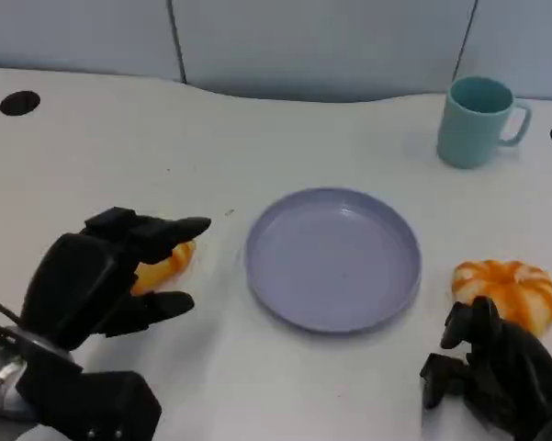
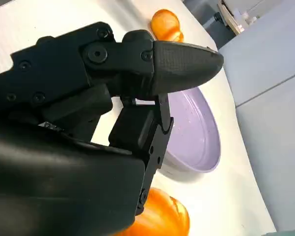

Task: Grasp the bread from the table and place it into the plate.

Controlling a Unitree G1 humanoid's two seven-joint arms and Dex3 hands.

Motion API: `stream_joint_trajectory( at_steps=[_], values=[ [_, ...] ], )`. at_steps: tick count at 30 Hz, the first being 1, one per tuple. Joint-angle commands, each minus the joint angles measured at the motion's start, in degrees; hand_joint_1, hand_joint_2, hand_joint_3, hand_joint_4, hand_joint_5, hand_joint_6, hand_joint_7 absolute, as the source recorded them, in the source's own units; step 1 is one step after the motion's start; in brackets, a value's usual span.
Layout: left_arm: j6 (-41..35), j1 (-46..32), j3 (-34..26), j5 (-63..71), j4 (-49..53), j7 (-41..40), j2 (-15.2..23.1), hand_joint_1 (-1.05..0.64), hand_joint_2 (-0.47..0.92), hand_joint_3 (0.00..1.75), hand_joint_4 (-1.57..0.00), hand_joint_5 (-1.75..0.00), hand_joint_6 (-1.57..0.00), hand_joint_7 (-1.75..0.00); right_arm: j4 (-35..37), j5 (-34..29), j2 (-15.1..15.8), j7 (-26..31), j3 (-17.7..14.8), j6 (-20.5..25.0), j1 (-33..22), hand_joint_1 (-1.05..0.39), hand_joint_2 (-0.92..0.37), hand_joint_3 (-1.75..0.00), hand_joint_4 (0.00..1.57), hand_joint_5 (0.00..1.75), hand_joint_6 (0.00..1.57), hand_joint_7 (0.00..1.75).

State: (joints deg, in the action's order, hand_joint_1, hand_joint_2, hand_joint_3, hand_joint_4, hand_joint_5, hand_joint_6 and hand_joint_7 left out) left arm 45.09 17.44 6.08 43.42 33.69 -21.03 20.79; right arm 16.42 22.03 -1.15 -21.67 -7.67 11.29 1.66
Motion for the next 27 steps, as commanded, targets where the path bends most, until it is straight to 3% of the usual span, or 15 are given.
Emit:
stream_joint_trajectory(
  at_steps=[1,19,20,21,22,24,27],
  values=[
    [0.02,0.49,1.65,-0.37,0.79,-2.61,2.30,-0.53,0.92,0.11,-0.39,-0.47,-0.56,-0.03,0.75,-0.45,0.68,0.62,-0.18,0.95,-0.68,-0.45,-0.92,-0.52,1.30,1.29,1.17,1.27],
    [-0.67,0.85,4.06,-1.43,1.05,-4.35,3.51,-0.53,0.92,0.11,-0.40,-0.44,-0.56,-0.02,0.74,-0.44,0.68,0.63,-0.17,0.95,-0.68,-0.45,-0.92,-0.52,1.30,1.29,1.16,1.28],
    [-9.46,4.14,5.91,5.53,-1.73,1.66,5.87,-0.53,0.92,0.11,-0.40,-0.44,-0.56,-0.02,0.26,-0.40,0.44,1.02,-0.06,1.41,-0.92,-0.45,-0.92,-0.52,1.30,1.29,1.16,1.28],
    [-17.67,10.92,9.74,11.48,2.68,7.08,6.05,-0.66,0.88,0.07,-0.16,-0.21,-0.26,-0.01,-0.65,-0.62,0.17,1.76,0.25,2.11,-1.34,-0.45,-0.92,-0.52,1.29,1.30,1.16,1.28],
    [-23.53,15.81,12.55,15.59,6.06,10.89,6.01,-0.71,0.87,0.06,-0.08,-0.11,-0.14,-0.01,-1.32,-0.78,-0.01,2.31,0.48,2.61,-1.65,-0.44,-0.92,-0.53,1.27,1.31,1.16,1.27],
    [-28.45,20.54,15.67,18.28,11.02,13.25,4.92,-0.74,0.86,0.04,-0.02,-0.02,-0.04,0.00,-1.75,-0.85,-0.06,2.56,0.74,2.91,-1.88,-0.44,-0.92,-0.53,1.26,1.33,1.16,1.27],
    [-31.64,22.46,17.98,18.42,13.27,12.95,4.27,-0.75,0.86,0.03,0.00,0.00,-0.01,0.00,-1.77,-0.84,-0.12,2.38,0.92,2.33,-2.08,-0.46,-0.92,-0.50,1.26,1.34,1.17,1.27]
  ],
)
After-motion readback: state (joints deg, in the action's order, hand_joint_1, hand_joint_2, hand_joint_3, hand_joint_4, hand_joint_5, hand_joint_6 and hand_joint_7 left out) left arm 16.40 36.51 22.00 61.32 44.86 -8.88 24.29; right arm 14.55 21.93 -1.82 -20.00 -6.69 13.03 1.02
